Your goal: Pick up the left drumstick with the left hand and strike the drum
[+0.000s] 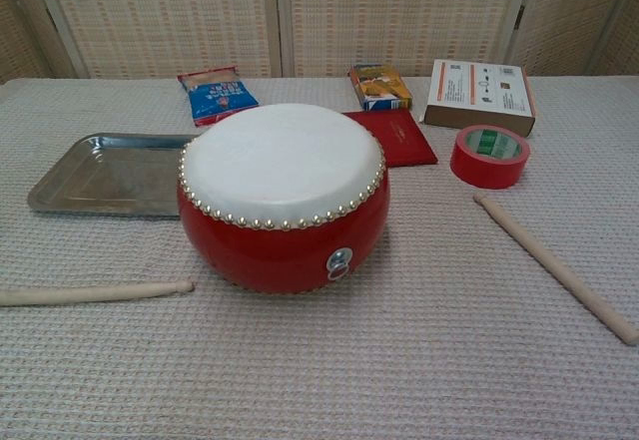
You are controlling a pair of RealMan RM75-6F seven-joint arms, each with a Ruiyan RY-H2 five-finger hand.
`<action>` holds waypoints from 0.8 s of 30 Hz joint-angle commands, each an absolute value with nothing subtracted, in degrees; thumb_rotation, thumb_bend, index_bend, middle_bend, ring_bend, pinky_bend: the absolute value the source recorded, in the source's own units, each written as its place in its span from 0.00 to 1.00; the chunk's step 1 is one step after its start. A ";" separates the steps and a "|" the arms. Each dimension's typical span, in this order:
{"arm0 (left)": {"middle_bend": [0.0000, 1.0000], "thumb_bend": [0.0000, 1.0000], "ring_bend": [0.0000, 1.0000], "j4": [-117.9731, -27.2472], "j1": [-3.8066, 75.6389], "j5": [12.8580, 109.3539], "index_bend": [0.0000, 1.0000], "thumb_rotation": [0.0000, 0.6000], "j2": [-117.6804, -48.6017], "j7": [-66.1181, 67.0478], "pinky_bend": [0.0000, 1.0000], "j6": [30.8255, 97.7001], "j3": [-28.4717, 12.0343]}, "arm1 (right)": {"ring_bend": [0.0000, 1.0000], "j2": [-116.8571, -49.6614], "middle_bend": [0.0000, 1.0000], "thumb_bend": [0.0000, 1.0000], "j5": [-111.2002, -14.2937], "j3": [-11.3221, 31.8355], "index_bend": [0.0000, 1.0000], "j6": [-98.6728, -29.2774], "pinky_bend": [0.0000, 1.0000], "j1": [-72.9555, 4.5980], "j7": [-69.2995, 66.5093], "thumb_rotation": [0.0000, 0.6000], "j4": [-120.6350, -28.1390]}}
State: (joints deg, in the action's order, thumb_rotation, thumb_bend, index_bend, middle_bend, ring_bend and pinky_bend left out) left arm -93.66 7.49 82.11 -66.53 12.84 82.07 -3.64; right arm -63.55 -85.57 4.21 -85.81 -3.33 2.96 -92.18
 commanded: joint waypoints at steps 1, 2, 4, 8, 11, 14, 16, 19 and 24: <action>0.11 0.26 0.11 -93.75 7.59 81.94 0.13 1.00 -66.47 13.07 0.12 81.97 -3.70 | 0.00 -63.64 0.05 0.12 -85.64 4.30 0.00 -86.12 0.00 -3.27 2.79 1.00 -92.01; 0.11 0.26 0.11 -93.75 7.59 81.92 0.14 1.00 -66.48 13.13 0.12 82.04 -3.73 | 0.00 -63.63 0.05 0.12 -85.70 4.34 0.00 -86.24 0.00 -3.25 2.72 1.00 -92.01; 0.12 0.25 0.11 -93.68 7.50 82.00 0.14 1.00 -66.57 13.34 0.12 82.45 -3.77 | 0.00 -63.51 0.05 0.12 -86.02 4.34 0.00 -86.78 0.00 -3.08 2.52 1.00 -92.00; 0.12 0.26 0.12 -94.06 7.22 82.06 0.17 1.00 -66.57 13.49 0.12 82.86 -3.56 | 0.00 -63.09 0.05 0.12 -86.37 4.33 0.00 -87.86 0.00 -2.57 2.20 1.00 -92.07; 0.12 0.29 0.12 -94.81 7.26 82.14 0.22 1.00 -66.42 13.28 0.12 82.86 -3.55 | 0.00 -62.83 0.05 0.12 -86.73 4.32 0.00 -88.55 0.00 -2.28 1.94 1.00 -92.09; 0.13 0.32 0.12 -95.88 7.51 82.14 0.25 1.00 -66.16 13.05 0.12 82.39 -3.51 | 0.00 -62.75 0.05 0.12 -87.26 4.28 0.00 -89.24 0.00 -2.06 1.53 1.00 -91.87; 0.13 0.33 0.13 -96.76 7.89 81.82 0.26 1.00 -65.83 13.26 0.12 81.54 -3.51 | 0.00 -62.78 0.05 0.12 -87.59 4.39 0.00 -90.20 0.00 -1.74 1.15 1.00 -91.60; 0.15 0.33 0.14 -97.63 8.92 81.57 0.29 1.00 -66.08 13.27 0.12 80.01 -3.73 | 0.00 -63.27 0.05 0.12 -87.81 4.77 0.00 -92.08 0.00 -1.03 0.03 1.00 -90.62; 0.17 0.39 0.16 -98.02 11.09 81.73 0.35 1.00 -67.21 15.18 0.12 76.78 -3.52 | 0.00 -63.43 0.05 0.12 -88.44 4.69 0.00 -93.04 0.00 -0.63 -0.68 1.00 -89.67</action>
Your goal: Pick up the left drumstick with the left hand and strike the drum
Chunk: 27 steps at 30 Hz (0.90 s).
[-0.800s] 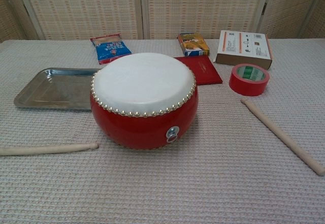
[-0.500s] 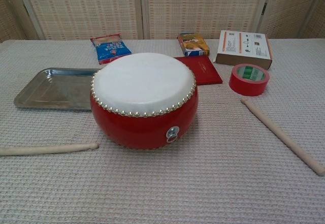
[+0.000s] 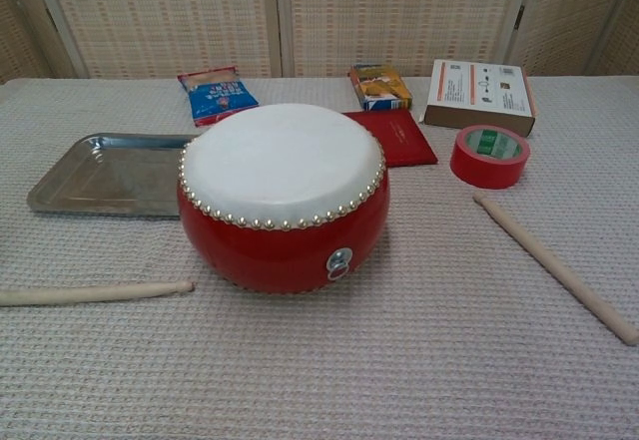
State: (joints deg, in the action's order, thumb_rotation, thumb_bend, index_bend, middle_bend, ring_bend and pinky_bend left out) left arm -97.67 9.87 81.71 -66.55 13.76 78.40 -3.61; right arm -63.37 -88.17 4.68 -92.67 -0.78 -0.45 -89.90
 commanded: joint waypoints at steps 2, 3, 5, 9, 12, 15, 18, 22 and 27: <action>0.17 0.40 0.17 -98.02 12.26 81.93 0.36 1.00 -68.48 16.36 0.11 75.64 -3.72 | 0.00 -63.50 0.05 0.12 -88.76 4.78 0.00 -93.55 0.00 -0.52 -1.08 1.00 -89.36; 0.17 0.40 0.17 -97.87 12.51 81.96 0.36 1.00 -68.88 16.53 0.11 75.41 -3.76 | 0.00 -63.50 0.05 0.12 -88.84 4.79 0.00 -93.63 0.00 -0.50 -1.17 1.00 -89.28; 0.18 0.40 0.17 -97.80 12.64 81.99 0.36 1.00 -69.08 16.60 0.11 75.27 -3.75 | 0.00 -63.50 0.05 0.12 -88.88 4.80 0.00 -93.67 0.00 -0.50 -1.21 1.00 -89.24; 0.19 0.40 0.17 -96.89 15.68 81.78 0.36 1.00 -72.62 19.38 0.11 69.90 -2.88 | 0.00 -63.38 0.05 0.12 -89.01 5.19 0.00 -94.99 0.00 -0.05 -2.05 1.00 -88.58; 0.19 0.40 0.17 -96.26 16.97 79.80 0.35 1.00 -75.61 22.59 0.11 68.16 -3.19 | 0.00 -63.45 0.05 0.12 -88.72 5.39 0.00 -95.61 0.00 0.35 -3.11 1.00 -87.70; 0.19 0.38 0.17 -95.82 17.77 78.65 0.35 1.00 -77.65 23.86 0.11 66.87 -2.94 | 0.00 -63.38 0.05 0.12 -88.63 5.37 0.00 -95.73 0.00 0.57 -3.43 1.00 -87.32; 0.19 0.34 0.17 -95.52 18.65 77.49 0.35 1.00 -79.47 24.43 0.11 65.49 -2.85 | 0.00 -63.36 0.05 0.12 -88.63 5.37 0.01 -95.82 0.00 0.70 -3.65 1.00 -87.13; 0.19 0.32 0.17 -95.00 19.50 75.66 0.36 1.00 -82.60 25.15 0.11 64.79 -3.25 | 0.00 -63.31 0.05 0.12 -88.91 5.17 0.01 -95.67 0.00 0.75 -4.01 1.00 -87.05; 0.18 0.30 0.17 -94.53 20.44 71.89 0.39 1.00 -85.91 27.16 0.11 64.43 -4.42 | 0.00 -62.98 0.05 0.12 -88.78 5.06 0.01 -95.55 0.00 0.98 -4.43 1.00 -87.34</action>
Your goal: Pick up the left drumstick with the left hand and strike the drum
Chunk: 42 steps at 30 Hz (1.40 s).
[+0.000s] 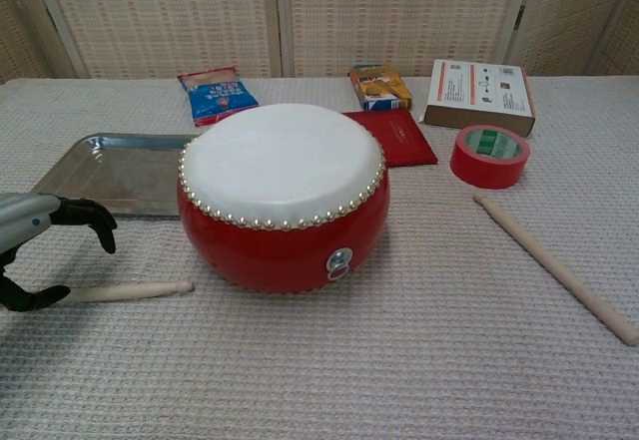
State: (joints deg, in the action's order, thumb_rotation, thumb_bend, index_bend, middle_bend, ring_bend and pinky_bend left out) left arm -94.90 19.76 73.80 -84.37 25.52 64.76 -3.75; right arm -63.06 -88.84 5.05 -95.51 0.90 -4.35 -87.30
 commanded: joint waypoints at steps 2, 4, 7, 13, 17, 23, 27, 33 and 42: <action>0.18 0.30 0.16 -94.73 20.87 69.75 0.40 1.00 -86.94 28.83 0.11 64.26 -4.89 | 0.00 -62.85 0.05 0.12 -88.71 5.04 0.01 -95.60 0.00 1.12 -4.41 1.00 -87.40; 0.17 0.29 0.15 -95.47 21.33 67.79 0.40 1.00 -87.26 30.25 0.10 63.70 -4.96 | 0.00 -62.74 0.05 0.12 -88.65 4.99 0.01 -95.61 0.00 1.26 -4.44 1.00 -87.51; 0.16 0.29 0.14 -96.12 22.20 65.15 0.39 1.00 -87.18 32.57 0.10 62.60 -4.77 | 0.00 -62.63 0.05 0.12 -88.43 4.95 0.02 -95.45 0.00 1.39 -4.65 1.00 -87.64; 0.14 0.29 0.12 -96.94 23.51 60.95 0.37 1.00 -87.04 35.29 0.10 61.78 -4.53 | 0.00 -62.79 0.05 0.12 -88.22 4.97 0.03 -95.14 0.00 1.42 -4.63 1.00 -87.54; 0.14 0.29 0.12 -97.58 24.44 59.35 0.37 1.00 -86.74 36.25 0.10 60.79 -3.83 | 0.00 -62.73 0.05 0.12 -88.13 5.02 0.03 -94.77 0.00 1.30 -4.48 1.00 -87.70; 0.15 0.29 0.12 -99.09 25.06 60.27 0.42 1.00 -86.28 34.83 0.10 60.28 -2.49 | 0.00 -62.67 0.05 0.12 -88.60 4.92 0.05 -94.72 0.00 1.21 -4.08 1.00 -87.97; 0.16 0.29 0.12 -98.92 25.27 61.37 0.44 1.00 -86.77 33.01 0.10 60.14 -1.91 | 0.00 -62.63 0.05 0.12 -88.33 4.94 0.05 -94.49 0.00 1.24 -3.94 1.00 -88.13; 0.17 0.30 0.13 -96.42 25.41 63.10 0.46 1.00 -88.86 30.68 0.10 61.30 -2.02 | 0.00 -62.64 0.05 0.12 -88.19 4.99 0.05 -94.39 0.00 1.28 -3.98 1.00 -88.15; 0.21 0.34 0.15 -94.17 25.35 63.06 0.53 1.00 -90.51 28.51 0.10 62.44 -2.47 | 0.00 -63.00 0.05 0.12 -87.80 5.10 0.05 -93.56 0.00 0.97 -4.41 1.00 -87.63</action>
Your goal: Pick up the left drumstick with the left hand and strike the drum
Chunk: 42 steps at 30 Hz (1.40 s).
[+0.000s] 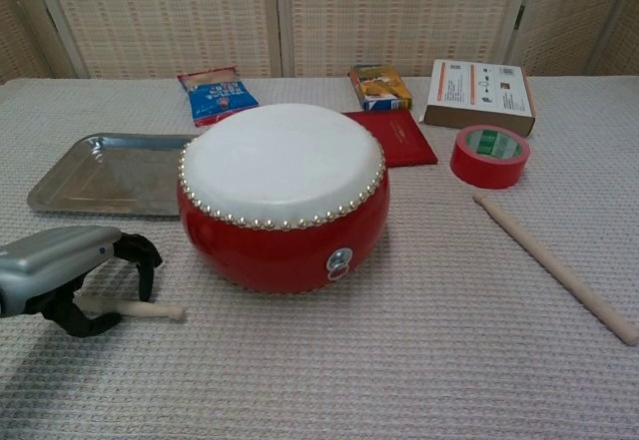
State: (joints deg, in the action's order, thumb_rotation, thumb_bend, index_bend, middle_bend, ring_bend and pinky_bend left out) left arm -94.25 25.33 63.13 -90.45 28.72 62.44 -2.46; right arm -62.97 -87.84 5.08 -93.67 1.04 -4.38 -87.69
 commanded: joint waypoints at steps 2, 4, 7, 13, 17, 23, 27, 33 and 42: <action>0.21 0.34 0.15 -94.06 25.41 62.95 0.52 1.00 -90.50 28.34 0.10 62.35 -2.36 | 0.00 -63.00 0.05 0.12 -87.77 5.13 0.05 -93.46 0.00 0.92 -4.40 1.00 -87.60; 0.21 0.34 0.15 -94.01 25.51 62.71 0.52 1.00 -90.45 28.42 0.10 62.19 -2.21 | 0.00 -62.98 0.05 0.12 -87.78 5.12 0.05 -93.50 0.00 0.94 -4.39 1.00 -87.60; 0.21 0.34 0.15 -93.90 25.63 62.30 0.51 1.00 -90.50 28.36 0.10 61.95 -2.08 | 0.00 -62.96 0.05 0.12 -87.77 5.09 0.05 -93.62 0.00 1.06 -4.39 1.00 -87.63; 0.21 0.34 0.15 -93.59 25.73 62.22 0.51 1.00 -90.57 27.39 0.10 61.92 -2.10 | 0.00 -63.09 0.05 0.12 -87.77 4.99 0.05 -93.86 0.00 1.32 -4.45 1.00 -87.59; 0.24 0.35 0.17 -95.55 25.24 61.46 0.57 1.00 -89.57 22.37 0.11 60.82 -2.99 | 0.00 -63.10 0.05 0.12 -87.86 5.00 0.05 -94.06 0.00 1.41 -4.39 1.00 -87.65; 0.26 0.37 0.19 -97.42 24.26 62.52 0.59 1.00 -86.27 11.31 0.13 58.57 -4.52 | 0.00 -62.83 0.05 0.12 -88.15 5.08 0.05 -94.25 0.00 1.38 -4.08 1.00 -88.15; 0.27 0.37 0.19 -100.14 22.74 64.13 0.59 1.00 -82.67 0.31 0.13 57.71 -6.33 | 0.00 -62.66 0.05 0.12 -88.45 5.06 0.05 -94.43 0.00 1.38 -3.61 1.00 -88.66; 0.28 0.37 0.19 -104.06 19.81 69.58 0.59 1.00 -74.48 -25.68 0.14 54.22 -9.43 | 0.00 -62.65 0.05 0.12 -88.80 4.95 0.05 -94.58 0.00 1.40 -2.81 1.00 -89.33; 0.29 0.37 0.19 -97.82 18.79 88.34 0.59 1.00 -67.30 -76.89 0.14 51.45 -8.74 | 0.00 -62.56 0.05 0.12 -89.54 4.61 0.05 -94.44 0.00 1.27 -1.81 1.00 -90.43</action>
State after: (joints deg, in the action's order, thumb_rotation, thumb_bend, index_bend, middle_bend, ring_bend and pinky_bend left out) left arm -101.18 20.15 75.45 -73.32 -49.82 53.39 -8.65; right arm -62.56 -89.53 4.63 -94.46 1.28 -1.82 -90.42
